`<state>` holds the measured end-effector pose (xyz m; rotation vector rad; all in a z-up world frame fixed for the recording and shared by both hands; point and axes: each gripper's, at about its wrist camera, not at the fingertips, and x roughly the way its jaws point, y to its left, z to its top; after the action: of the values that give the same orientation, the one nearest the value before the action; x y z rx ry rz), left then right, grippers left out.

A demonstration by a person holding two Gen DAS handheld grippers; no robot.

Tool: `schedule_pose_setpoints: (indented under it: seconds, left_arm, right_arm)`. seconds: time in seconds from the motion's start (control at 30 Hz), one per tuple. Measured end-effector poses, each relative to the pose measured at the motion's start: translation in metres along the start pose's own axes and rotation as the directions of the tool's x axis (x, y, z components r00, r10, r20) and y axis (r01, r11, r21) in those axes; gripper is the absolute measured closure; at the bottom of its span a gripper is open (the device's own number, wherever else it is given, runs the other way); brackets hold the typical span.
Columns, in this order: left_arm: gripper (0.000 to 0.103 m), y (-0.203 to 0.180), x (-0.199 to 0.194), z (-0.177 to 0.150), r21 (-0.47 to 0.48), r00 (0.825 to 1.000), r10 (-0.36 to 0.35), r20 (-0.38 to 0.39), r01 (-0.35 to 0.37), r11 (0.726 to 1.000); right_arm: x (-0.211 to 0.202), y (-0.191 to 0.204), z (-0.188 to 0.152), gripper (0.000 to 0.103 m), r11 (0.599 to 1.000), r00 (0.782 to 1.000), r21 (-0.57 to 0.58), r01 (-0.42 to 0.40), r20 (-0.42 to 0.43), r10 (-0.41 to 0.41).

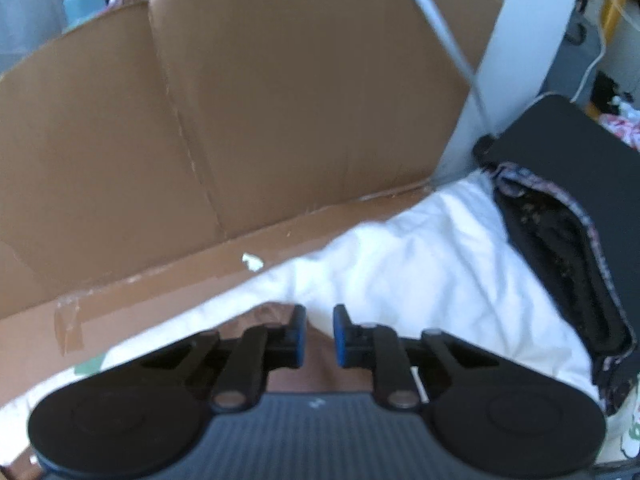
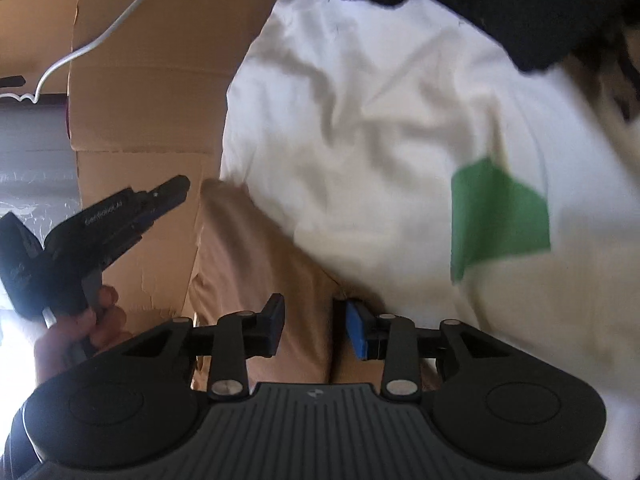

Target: Fold clothes

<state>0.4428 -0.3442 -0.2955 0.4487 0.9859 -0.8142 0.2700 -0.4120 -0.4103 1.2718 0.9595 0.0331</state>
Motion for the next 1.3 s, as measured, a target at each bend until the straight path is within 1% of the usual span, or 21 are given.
schedule_pose_setpoints:
  seconds: [0.03,0.17,0.27,0.33,0.37,0.4,0.43,0.47,0.5,0.57,0.6,0.63,0.67,0.77,0.9,0.97,1.03,1.07,1.13,1.2,1.3]
  left_arm:
    - [0.09,-0.001,0.006,-0.001,-0.004,1.0,0.01,-0.014,-0.01,1.0]
    - [0.091,-0.003,0.02,-0.009,-0.015,0.999,0.037,-0.039,-0.038,0.999]
    - [0.089,-0.005,0.031,-0.016,0.01,0.995,0.078,-0.06,-0.078,0.997]
    - [0.091,-0.005,0.035,-0.018,0.035,0.992,0.115,-0.047,-0.114,0.993]
    - [0.094,-0.005,0.036,-0.019,0.049,0.99,0.138,-0.032,-0.136,0.989]
    - [0.093,-0.006,0.034,-0.018,0.058,0.986,0.168,-0.007,-0.167,0.984]
    - [0.088,-0.005,0.029,-0.016,0.054,0.982,0.189,0.024,-0.19,0.98]
    - [0.076,-0.003,0.022,-0.013,0.04,0.98,0.192,0.055,-0.195,0.98]
    - [0.076,-0.002,0.015,-0.01,0.029,0.978,0.191,0.083,-0.194,0.981]
    - [0.077,0.001,0.002,-0.004,0.023,0.98,0.158,0.117,-0.162,0.987]
    - [0.08,0.002,-0.002,-0.002,0.027,0.986,0.127,0.111,-0.131,0.991]
    - [0.086,0.004,-0.005,-0.001,0.03,0.991,0.095,0.099,-0.098,0.995]
    - [0.098,0.005,-0.007,0.0,0.033,0.994,0.067,0.087,-0.071,0.997]
    - [0.1,0.007,-0.008,-0.005,0.041,0.999,0.031,0.043,-0.033,0.999]
    - [0.101,0.003,0.002,-0.016,0.055,1.0,0.01,-0.025,-0.009,0.998]
    - [0.101,0.004,0.013,-0.024,0.058,0.999,0.018,-0.039,-0.016,0.998]
    - [0.102,0.01,0.028,-0.031,0.012,0.998,0.028,-0.05,-0.028,1.0]
    - [0.101,0.014,0.035,-0.034,-0.012,0.998,0.032,-0.052,-0.032,0.999]
    - [0.1,0.02,0.039,-0.036,-0.064,0.999,0.029,-0.022,-0.03,0.997]
    - [0.1,0.02,0.041,-0.034,-0.071,0.999,0.039,-0.007,-0.039,0.997]
    - [0.1,0.015,0.039,-0.03,-0.044,0.998,0.058,-0.015,-0.059,0.997]
  right_arm:
    - [0.0,-0.003,0.0,0.1,1.0,1.0,0.015,0.02,0.008,-0.02]
    - [-0.001,-0.004,-0.003,0.101,0.999,0.998,0.003,0.039,0.046,-0.04]
    - [-0.001,-0.007,-0.003,0.101,0.998,0.998,0.054,0.036,0.054,-0.039]
    - [-0.002,-0.01,-0.002,0.101,0.997,0.998,0.07,0.034,0.055,-0.038]
    - [-0.003,-0.01,-0.003,0.1,0.997,0.998,0.067,0.039,0.053,-0.042]
    - [-0.004,-0.008,-0.003,0.1,0.997,0.998,0.054,0.049,0.045,-0.051]
    - [-0.007,-0.006,-0.003,0.099,0.998,0.998,0.039,0.058,0.037,-0.06]
    - [-0.013,-0.003,-0.003,0.099,0.998,0.998,0.024,0.058,0.036,-0.059]
    - [-0.019,-0.001,-0.003,0.099,0.998,0.998,0.01,0.056,0.036,-0.057]
    - [-0.03,0.005,-0.002,0.099,0.999,0.998,-0.021,0.039,0.044,-0.038]
    - [-0.034,0.008,0.0,0.099,0.999,0.999,-0.041,0.018,0.048,-0.016]
    - [-0.035,0.012,0.002,0.099,0.998,0.999,-0.065,-0.003,0.051,0.006]
    - [-0.035,0.016,0.003,0.099,0.996,0.998,-0.087,-0.018,0.056,0.023]
    - [-0.028,0.025,0.007,0.099,0.992,0.996,-0.113,-0.049,0.062,0.056]
    - [-0.005,0.036,0.007,0.099,0.985,0.998,-0.169,-0.044,0.035,0.051]
    - [0.005,0.04,0.004,0.099,0.98,0.999,-0.195,-0.036,0.013,0.04]
    - [0.014,0.045,0.001,0.099,0.968,1.0,-0.252,0.009,0.014,-0.006]
    - [0.017,0.042,0.002,0.099,0.972,0.999,-0.234,0.03,0.02,-0.026]
    - [0.02,0.037,0.002,0.099,0.973,0.996,-0.216,0.087,0.03,-0.083]
    - [0.02,0.031,0.0,0.099,0.957,0.988,-0.246,0.152,0.043,-0.146]
    - [0.016,0.023,-0.001,0.099,0.96,0.992,-0.252,0.127,0.036,-0.122]
